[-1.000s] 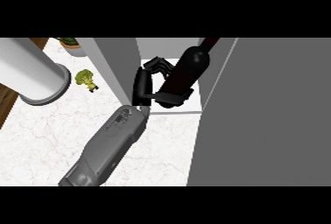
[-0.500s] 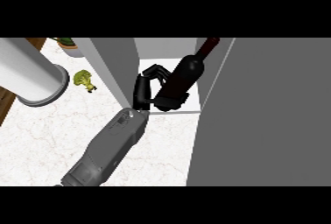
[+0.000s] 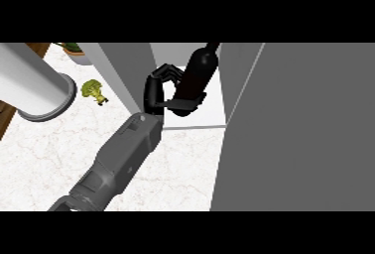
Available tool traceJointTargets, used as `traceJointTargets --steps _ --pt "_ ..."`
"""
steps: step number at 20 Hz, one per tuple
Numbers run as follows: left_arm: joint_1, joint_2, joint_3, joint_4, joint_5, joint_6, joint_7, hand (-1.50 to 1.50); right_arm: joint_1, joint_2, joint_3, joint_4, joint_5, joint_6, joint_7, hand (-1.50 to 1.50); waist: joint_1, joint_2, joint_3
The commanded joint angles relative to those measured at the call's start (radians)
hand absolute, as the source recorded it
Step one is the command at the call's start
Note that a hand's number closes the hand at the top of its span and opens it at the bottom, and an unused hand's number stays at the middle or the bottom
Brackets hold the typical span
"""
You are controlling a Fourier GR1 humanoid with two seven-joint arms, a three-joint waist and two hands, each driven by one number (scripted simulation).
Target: Pick up the wine, place it into the cabinet and close the cabinet
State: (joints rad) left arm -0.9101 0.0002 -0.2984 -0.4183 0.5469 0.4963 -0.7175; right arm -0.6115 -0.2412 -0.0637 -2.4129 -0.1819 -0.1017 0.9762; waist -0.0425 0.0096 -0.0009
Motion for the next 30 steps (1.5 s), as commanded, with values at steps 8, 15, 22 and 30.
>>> traceJointTargets --steps 8,15,22,30 --pt "-0.119 0.000 0.100 0.209 0.037 -0.063 -0.061 1.50 0.018 0.018 0.031 -0.079 -0.011 -0.021 0.046 -1.50 -0.009 0.004 -0.001" --pt "-0.204 0.014 0.085 0.304 -0.013 0.061 -0.041 1.50 0.031 0.019 -0.012 -0.056 -0.093 0.023 -0.013 -1.50 -0.022 0.009 0.001" --pt "-0.247 0.065 0.090 0.370 -0.026 0.061 0.015 1.50 0.010 0.015 0.010 -0.044 -0.060 0.021 -0.011 -1.50 -0.045 0.020 0.000" --pt "-0.223 0.006 0.091 0.400 -0.037 0.126 0.010 1.50 -0.036 0.034 0.049 0.003 -0.023 0.001 -0.015 -1.50 -0.044 0.024 -0.001"
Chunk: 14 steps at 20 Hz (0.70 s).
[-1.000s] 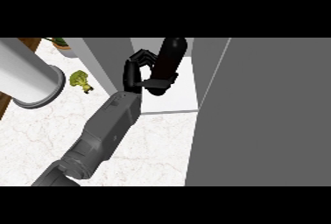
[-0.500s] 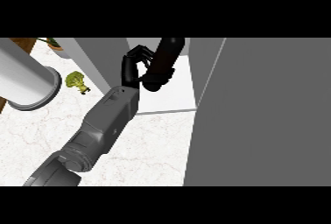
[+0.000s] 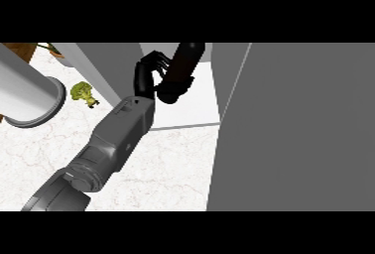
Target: Pick up the wine, place it into the cabinet and close the cabinet
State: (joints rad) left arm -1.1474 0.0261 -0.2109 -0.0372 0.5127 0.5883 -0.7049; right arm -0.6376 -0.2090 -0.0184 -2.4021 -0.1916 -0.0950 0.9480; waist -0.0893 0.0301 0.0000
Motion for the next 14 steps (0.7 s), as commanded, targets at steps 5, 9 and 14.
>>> traceJointTargets --steps 5,9,14 --pt "0.038 -0.017 0.090 -0.034 0.081 -0.102 0.000 1.50 -0.015 0.014 0.010 -0.038 -0.008 -0.024 0.027 -1.50 -0.015 0.008 -0.004" --pt "0.100 -0.025 0.112 -0.038 0.100 -0.195 -0.020 1.50 -0.008 0.019 0.006 -0.030 -0.029 -0.017 0.019 -1.50 -0.007 0.006 -0.003" --pt "0.112 -0.026 0.143 -0.048 0.144 -0.235 0.007 1.50 -0.003 0.029 0.034 -0.025 -0.016 -0.002 -0.011 -1.50 -0.035 0.010 -0.004"
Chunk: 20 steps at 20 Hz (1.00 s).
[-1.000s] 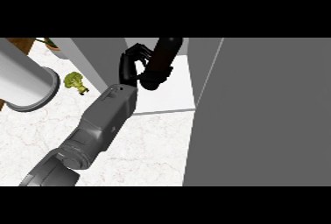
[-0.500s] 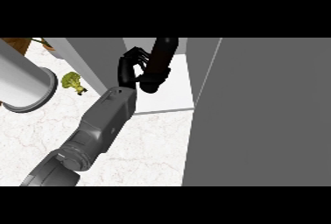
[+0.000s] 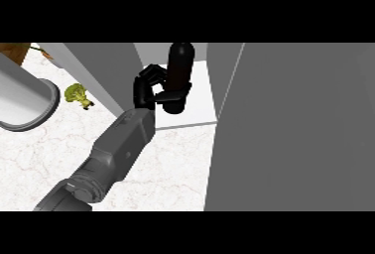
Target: Pick up the wine, place it into the cabinet and close the cabinet
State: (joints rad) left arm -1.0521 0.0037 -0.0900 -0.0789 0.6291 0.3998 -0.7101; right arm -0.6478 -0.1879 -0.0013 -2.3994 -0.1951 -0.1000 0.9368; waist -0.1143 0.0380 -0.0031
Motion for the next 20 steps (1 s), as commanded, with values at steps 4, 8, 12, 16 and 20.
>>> traceJointTargets --steps 4,8,12,16,20 --pt "0.093 -0.004 0.012 -0.007 0.031 -0.086 -0.053 1.50 0.023 0.009 0.010 -0.033 -0.034 0.006 0.013 -1.50 -0.020 -0.001 0.000" --pt "0.106 -0.004 0.011 -0.018 0.057 -0.117 -0.038 1.50 0.015 0.016 0.007 -0.002 -0.040 0.024 -0.031 -1.50 -0.029 0.000 0.000" --pt "0.142 -0.004 -0.003 -0.017 0.073 -0.123 -0.050 1.50 0.029 0.035 0.017 -0.022 -0.037 0.017 -0.042 -1.50 -0.057 0.003 -0.002" --pt "0.179 -0.004 -0.034 -0.028 0.088 -0.103 -0.052 1.50 0.006 0.029 0.011 -0.001 -0.070 0.025 -0.024 -1.50 -0.071 -0.003 -0.002" --pt "0.162 -0.004 -0.057 -0.035 0.090 -0.068 -0.047 1.50 0.009 0.032 0.019 0.013 -0.064 0.033 -0.031 -1.50 -0.067 -0.001 -0.002"
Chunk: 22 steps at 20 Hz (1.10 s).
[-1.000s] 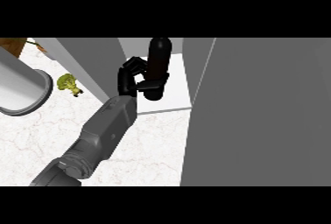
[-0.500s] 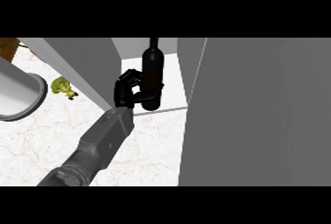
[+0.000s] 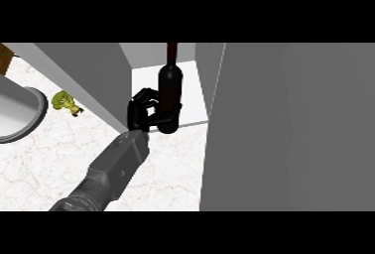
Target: Pick up the wine, place it into the cabinet and close the cabinet
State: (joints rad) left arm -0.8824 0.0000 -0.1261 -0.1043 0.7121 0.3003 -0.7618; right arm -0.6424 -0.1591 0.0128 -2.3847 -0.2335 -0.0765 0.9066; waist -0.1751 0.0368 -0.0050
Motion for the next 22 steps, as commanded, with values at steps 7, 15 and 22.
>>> traceJointTargets --steps 7,15,22 --pt "0.011 0.000 -0.050 -0.034 0.035 0.052 -0.004 1.50 -0.011 0.003 -0.003 0.004 -0.031 0.004 0.012 -1.50 -0.009 0.001 -0.001" --pt "-0.067 0.000 -0.065 -0.059 0.075 0.107 0.034 1.50 0.067 0.003 -0.029 -0.006 -0.050 0.042 -0.039 -1.50 -0.007 0.005 0.002" --pt "-0.131 0.000 -0.093 -0.045 0.087 0.172 0.068 1.50 0.040 -0.003 -0.052 0.022 -0.058 0.037 -0.036 -1.50 -0.008 0.007 0.002"
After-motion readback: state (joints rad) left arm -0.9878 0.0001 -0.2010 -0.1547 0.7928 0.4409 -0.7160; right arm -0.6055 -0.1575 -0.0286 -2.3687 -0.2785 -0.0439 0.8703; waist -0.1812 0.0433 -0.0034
